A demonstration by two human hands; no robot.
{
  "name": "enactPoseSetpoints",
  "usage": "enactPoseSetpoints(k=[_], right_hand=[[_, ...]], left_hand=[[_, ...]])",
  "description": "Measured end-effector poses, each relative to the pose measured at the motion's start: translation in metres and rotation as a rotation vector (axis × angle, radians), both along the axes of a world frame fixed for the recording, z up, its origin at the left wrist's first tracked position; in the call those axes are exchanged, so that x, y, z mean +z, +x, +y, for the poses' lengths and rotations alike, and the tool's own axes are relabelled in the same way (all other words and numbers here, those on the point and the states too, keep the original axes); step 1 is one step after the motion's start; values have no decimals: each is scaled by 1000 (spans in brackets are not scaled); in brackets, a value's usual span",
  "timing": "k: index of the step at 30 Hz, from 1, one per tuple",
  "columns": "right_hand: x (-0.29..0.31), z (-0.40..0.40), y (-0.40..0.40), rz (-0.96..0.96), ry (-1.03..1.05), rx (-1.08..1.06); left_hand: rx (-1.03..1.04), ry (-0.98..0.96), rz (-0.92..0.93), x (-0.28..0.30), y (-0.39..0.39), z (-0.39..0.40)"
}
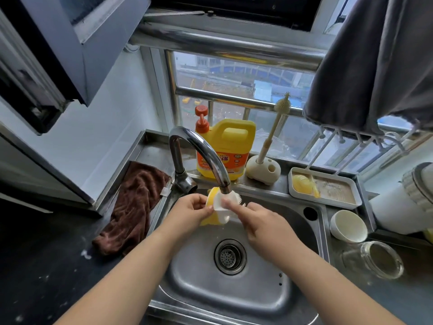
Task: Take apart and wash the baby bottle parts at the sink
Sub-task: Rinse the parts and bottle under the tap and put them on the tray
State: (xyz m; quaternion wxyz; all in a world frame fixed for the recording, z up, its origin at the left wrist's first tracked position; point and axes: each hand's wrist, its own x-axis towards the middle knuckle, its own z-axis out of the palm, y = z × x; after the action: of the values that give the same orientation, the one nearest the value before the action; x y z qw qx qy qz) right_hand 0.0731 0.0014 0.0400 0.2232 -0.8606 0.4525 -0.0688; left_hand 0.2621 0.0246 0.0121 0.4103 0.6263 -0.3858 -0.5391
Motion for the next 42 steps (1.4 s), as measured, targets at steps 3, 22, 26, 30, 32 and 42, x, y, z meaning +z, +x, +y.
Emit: enactPoseSetpoints(k=[3, 22, 26, 30, 32, 42], right_hand=[[-4, -5, -1, 46, 0, -132], [-17, 7, -6, -90, 15, -138], [-14, 4, 0, -138, -33, -117], [-21, 16, -16, -55, -5, -104], [-21, 13, -11, -97, -29, -107], [-22, 16, -4, -89, -64, -78]], left_hand=[[-13, 45, 13, 5, -3, -6], [231, 139, 278, 23, -11, -23], [232, 191, 390, 26, -19, -22], [324, 270, 526, 26, -14, -23], [320, 318, 568, 27, -16, -22], [128, 185, 448, 23, -12, -8]])
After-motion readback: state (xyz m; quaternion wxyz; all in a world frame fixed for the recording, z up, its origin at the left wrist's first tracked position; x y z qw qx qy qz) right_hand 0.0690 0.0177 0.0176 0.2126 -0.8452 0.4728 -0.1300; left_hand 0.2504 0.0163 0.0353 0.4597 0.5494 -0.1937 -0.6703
